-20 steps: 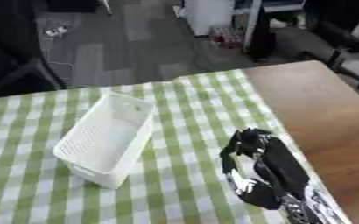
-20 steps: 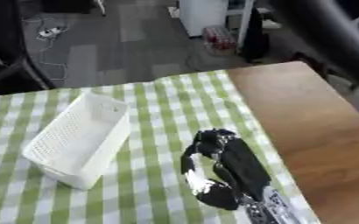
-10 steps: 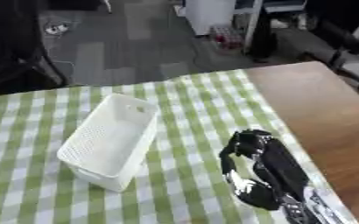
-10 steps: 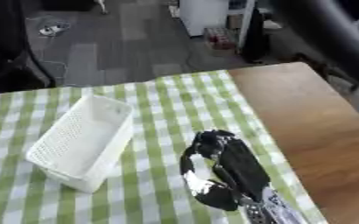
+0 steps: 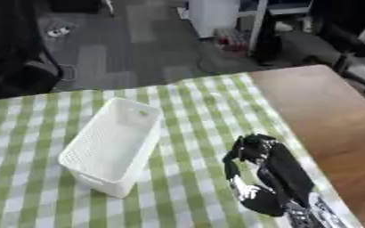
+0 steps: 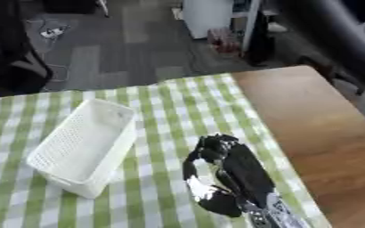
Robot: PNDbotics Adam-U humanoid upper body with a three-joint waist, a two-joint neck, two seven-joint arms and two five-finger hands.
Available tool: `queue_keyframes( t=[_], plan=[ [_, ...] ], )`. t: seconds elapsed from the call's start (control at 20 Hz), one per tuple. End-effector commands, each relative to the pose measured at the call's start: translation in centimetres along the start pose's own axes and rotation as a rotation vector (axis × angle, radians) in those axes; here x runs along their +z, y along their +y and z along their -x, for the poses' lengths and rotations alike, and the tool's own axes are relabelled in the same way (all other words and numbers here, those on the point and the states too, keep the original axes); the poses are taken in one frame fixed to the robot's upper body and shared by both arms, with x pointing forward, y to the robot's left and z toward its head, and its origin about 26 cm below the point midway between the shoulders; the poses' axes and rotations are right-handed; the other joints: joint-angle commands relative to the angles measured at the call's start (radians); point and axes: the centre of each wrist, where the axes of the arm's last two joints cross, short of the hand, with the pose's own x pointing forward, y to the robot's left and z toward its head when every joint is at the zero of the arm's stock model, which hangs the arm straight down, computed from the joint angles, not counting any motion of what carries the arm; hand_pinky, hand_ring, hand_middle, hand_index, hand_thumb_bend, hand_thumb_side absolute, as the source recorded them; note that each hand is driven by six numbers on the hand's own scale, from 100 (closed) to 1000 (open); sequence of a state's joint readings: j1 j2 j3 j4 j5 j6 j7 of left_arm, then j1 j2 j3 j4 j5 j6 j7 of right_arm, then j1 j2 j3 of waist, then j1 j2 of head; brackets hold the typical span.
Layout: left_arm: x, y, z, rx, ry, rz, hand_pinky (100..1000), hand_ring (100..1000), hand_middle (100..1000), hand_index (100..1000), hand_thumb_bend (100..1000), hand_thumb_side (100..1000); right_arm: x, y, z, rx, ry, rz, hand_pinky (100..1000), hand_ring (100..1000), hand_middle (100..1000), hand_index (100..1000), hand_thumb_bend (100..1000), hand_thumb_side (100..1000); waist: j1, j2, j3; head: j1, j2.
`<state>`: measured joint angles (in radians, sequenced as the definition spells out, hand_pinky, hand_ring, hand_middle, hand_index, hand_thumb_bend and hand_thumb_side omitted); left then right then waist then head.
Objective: Pick up objects on the table and place them in the box.
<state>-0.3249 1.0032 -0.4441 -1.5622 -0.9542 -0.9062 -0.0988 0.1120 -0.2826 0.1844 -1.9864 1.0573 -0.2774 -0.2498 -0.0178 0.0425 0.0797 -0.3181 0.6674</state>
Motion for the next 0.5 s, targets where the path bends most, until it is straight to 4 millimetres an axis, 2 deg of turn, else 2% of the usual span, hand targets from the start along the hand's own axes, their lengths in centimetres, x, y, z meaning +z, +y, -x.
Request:
queue_keyframes(
  t=[0.05, 0.5],
  plan=[
    [1.7, 2.1, 0.8, -0.013, 0.021, -0.001, 100, 100, 100, 239, 100, 523, -0.1, -0.4, -0.1, 0.011, -0.006, 0.011, 506, 387, 453, 559, 100, 1000, 0.004, -0.008, 0.003, -0.013, -0.017],
    [3.9, 5.5, 1.7, 0.042, 0.026, -0.064, 100, 100, 100, 239, 100, 519, -0.1, -0.4, 0.0, 0.015, 0.000, 0.009, 505, 387, 453, 559, 100, 1000, 0.006, -0.010, 0.008, -0.005, -0.006]
  ],
)
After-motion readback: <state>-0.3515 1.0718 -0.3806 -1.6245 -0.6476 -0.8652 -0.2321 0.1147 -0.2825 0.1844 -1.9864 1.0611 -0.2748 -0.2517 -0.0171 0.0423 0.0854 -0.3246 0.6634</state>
